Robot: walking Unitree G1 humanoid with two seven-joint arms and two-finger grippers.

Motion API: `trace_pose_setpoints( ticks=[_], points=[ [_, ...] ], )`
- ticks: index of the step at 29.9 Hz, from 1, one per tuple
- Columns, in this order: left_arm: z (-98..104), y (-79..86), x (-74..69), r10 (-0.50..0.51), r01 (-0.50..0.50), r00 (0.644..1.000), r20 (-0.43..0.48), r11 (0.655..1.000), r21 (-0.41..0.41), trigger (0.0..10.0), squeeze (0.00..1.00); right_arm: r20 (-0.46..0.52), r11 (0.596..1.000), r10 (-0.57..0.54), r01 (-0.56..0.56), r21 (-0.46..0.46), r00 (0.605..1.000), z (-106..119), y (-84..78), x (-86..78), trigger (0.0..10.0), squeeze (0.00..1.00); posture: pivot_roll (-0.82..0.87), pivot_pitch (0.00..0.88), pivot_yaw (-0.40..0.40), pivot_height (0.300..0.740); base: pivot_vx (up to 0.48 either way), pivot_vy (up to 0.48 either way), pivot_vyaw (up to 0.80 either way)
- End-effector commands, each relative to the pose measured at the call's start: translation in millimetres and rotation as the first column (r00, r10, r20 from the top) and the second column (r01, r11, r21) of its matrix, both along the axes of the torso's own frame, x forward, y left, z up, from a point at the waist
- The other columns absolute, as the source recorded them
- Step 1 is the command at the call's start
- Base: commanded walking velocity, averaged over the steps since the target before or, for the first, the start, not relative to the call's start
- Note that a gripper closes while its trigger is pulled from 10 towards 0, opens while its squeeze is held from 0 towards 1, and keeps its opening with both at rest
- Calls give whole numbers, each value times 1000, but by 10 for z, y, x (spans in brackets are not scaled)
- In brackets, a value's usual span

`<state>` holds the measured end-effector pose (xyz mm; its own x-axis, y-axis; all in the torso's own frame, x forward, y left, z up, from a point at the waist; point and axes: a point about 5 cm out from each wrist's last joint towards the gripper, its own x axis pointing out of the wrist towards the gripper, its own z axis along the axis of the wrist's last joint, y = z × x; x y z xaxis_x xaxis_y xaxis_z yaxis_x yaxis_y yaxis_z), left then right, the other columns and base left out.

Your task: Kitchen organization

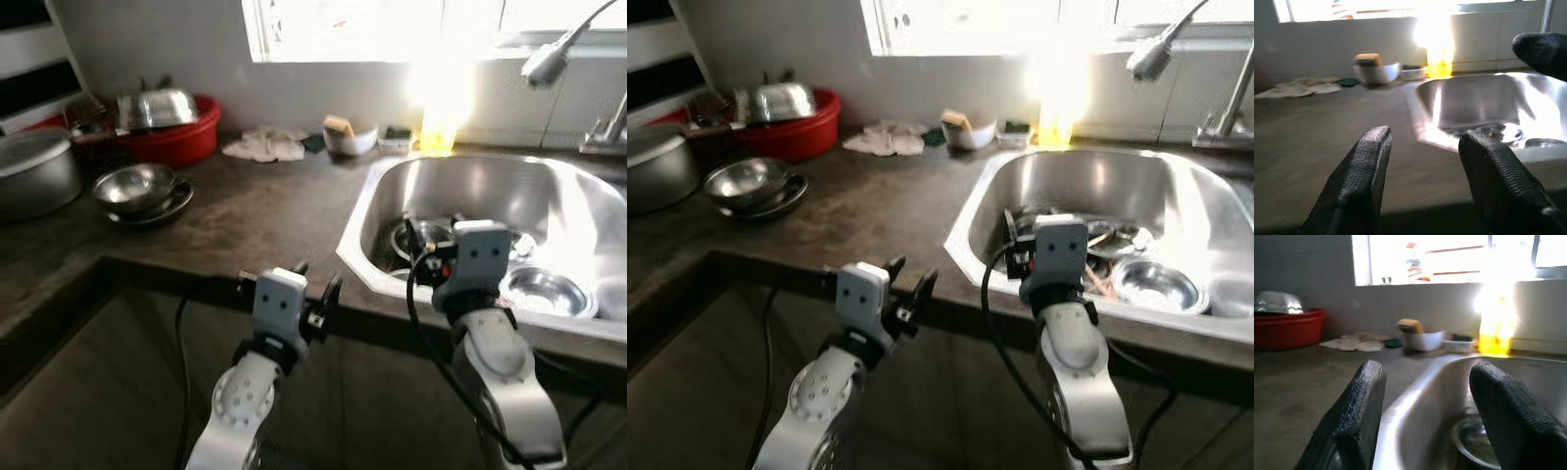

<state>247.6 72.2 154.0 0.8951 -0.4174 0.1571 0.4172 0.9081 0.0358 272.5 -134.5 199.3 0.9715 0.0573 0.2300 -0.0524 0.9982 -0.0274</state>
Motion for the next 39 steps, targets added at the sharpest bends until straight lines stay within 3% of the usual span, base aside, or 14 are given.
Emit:
trace_pose_setpoints(
  ticks=[1, 9, 22, 32, 39],
  points=[
    [-6, 66, 15, 25, -25, 1000, -5, 1000, 14, 10000, 0, 30, 999, 41, -41, 8, 999, 83, 87, 0, 10000, 0, 77, 23, 19, 740, 0, 439, 0],
    [-5, 70, 17, 26, -26, 1000, -3, 1000, 14, 10000, 0, 37, 998, 70, -69, -12, 997, 95, 126, 2, 10000, 0, 78, 15, 20, 740, 0, 434, 152],
    [10, 67, 31, 25, -26, 1000, 18, 999, 29, 10000, 0, 19, 994, 105, -105, -13, 994, 77, 181, 20, 10000, 0, 74, 4, 24, 740, 0, 0, 769],
    [6, 91, 44, 54, -56, 998, 37, 997, 61, 10000, 0, 15, 991, 136, -136, 15, 991, 89, 208, 40, 10000, 0, 74, 18, 24, 740, 326, 0, 0],
    [-10, 77, 38, 47, -48, 998, 29, 997, 60, 10000, 0, 14, 989, 148, -148, 14, 989, 100, 213, 54, 10000, 0, 73, 23, 23, 740, 331, -342, 0]
  ],
)
